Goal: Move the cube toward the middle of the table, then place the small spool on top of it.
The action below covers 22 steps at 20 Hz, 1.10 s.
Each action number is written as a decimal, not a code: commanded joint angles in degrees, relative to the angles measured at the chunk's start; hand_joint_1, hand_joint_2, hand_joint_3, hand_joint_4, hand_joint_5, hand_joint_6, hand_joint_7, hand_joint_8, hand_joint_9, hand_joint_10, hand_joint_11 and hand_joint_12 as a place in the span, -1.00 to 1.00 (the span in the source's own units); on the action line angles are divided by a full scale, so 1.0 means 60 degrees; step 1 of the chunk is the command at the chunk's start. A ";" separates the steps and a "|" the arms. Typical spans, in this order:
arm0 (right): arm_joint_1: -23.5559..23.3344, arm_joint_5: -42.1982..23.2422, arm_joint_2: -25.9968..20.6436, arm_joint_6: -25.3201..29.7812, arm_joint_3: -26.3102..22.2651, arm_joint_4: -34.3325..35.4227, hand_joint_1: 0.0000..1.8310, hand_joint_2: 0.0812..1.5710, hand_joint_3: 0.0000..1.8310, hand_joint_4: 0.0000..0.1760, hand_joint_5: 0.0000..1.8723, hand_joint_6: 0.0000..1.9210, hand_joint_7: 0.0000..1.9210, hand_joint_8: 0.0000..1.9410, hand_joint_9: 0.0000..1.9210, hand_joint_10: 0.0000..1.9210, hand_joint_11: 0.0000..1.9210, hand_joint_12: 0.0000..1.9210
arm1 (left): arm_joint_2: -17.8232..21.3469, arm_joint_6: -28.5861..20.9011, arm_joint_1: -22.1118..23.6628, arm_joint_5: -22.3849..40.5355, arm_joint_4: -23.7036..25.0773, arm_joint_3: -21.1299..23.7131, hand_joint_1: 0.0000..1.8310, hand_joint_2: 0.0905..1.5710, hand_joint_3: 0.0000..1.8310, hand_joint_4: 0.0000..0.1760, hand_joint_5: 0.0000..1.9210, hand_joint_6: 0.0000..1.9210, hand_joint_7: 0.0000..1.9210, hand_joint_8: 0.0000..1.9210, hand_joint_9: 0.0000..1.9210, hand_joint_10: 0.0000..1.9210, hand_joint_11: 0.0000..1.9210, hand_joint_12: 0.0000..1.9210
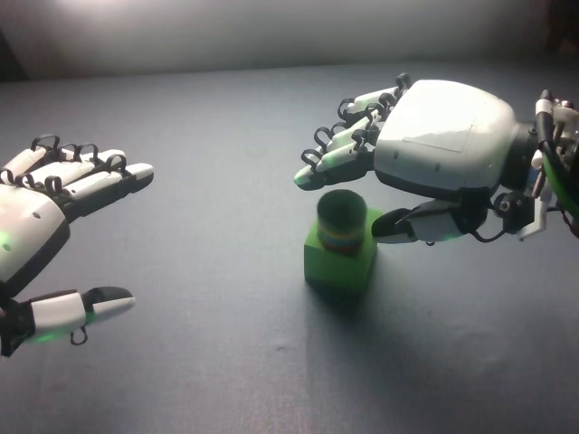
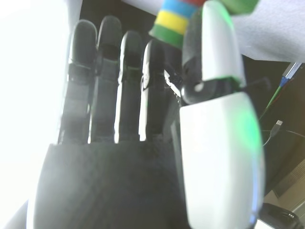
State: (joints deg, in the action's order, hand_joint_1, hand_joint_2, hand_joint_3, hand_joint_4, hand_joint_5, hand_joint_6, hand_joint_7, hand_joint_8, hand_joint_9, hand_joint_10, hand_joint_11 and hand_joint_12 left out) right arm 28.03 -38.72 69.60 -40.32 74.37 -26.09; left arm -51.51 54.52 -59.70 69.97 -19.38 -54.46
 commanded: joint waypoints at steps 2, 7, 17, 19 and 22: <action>-0.0104 -0.1020 -0.0045 0.0017 -0.0027 0.0266 0.36 0.21 -1.00 -1.00 -0.36 -1.00 -0.39 -1.00 -0.26 -1.00 -0.70 0.23 | 0.0095 -0.0040 0.0001 0.1212 0.0034 -0.0001 -0.02 0.25 -1.00 0.11 -0.64 -1.00 -0.72 -1.00 -0.70 -1.00 -1.00 -0.13; -0.0104 -0.1387 -0.0245 0.0016 -0.0211 0.0630 0.11 0.18 -1.00 -0.83 -0.66 -1.00 -0.68 -1.00 -0.58 -1.00 -0.97 0.24 | 0.0132 -0.0131 -0.0105 0.1394 -0.0077 0.0007 0.01 0.24 -1.00 0.28 -0.67 -1.00 -0.71 -1.00 -0.70 -1.00 -1.00 -0.14; 0.2332 -0.5660 -0.2661 -0.0777 -0.1840 0.3829 -0.26 0.16 -0.99 0.12 -1.00 -1.00 -1.00 -1.00 -1.00 -1.00 -1.00 -1.00 | 0.0484 -0.1213 -0.1147 0.3517 -0.0168 0.0451 -0.10 0.27 -0.99 0.06 -0.82 -1.00 -0.90 -1.00 -0.89 -1.00 -1.00 -0.28; 0.3421 -0.7426 -0.2799 -0.0775 -0.2102 0.4936 -0.36 0.33 -0.97 0.76 -1.00 -1.00 -1.00 -1.00 -1.00 -1.00 -1.00 -1.00 | 0.0393 -0.2144 -0.1356 0.4161 -0.0043 0.0304 -0.37 0.31 -0.99 0.13 -0.93 -1.00 -0.93 -1.00 -0.91 -1.00 -1.00 -0.38; 0.4595 -0.9431 -0.2877 -0.0769 -0.2426 0.6025 -0.46 0.55 -0.99 -0.28 -0.91 -1.00 -0.84 -0.99 -0.82 -0.98 -0.87 -0.91 | 0.0308 -0.2893 -0.1474 0.4832 0.0029 0.0184 -0.62 0.37 -1.00 -0.45 -0.89 -1.00 -0.83 -1.00 -0.77 -1.00 -1.00 0.02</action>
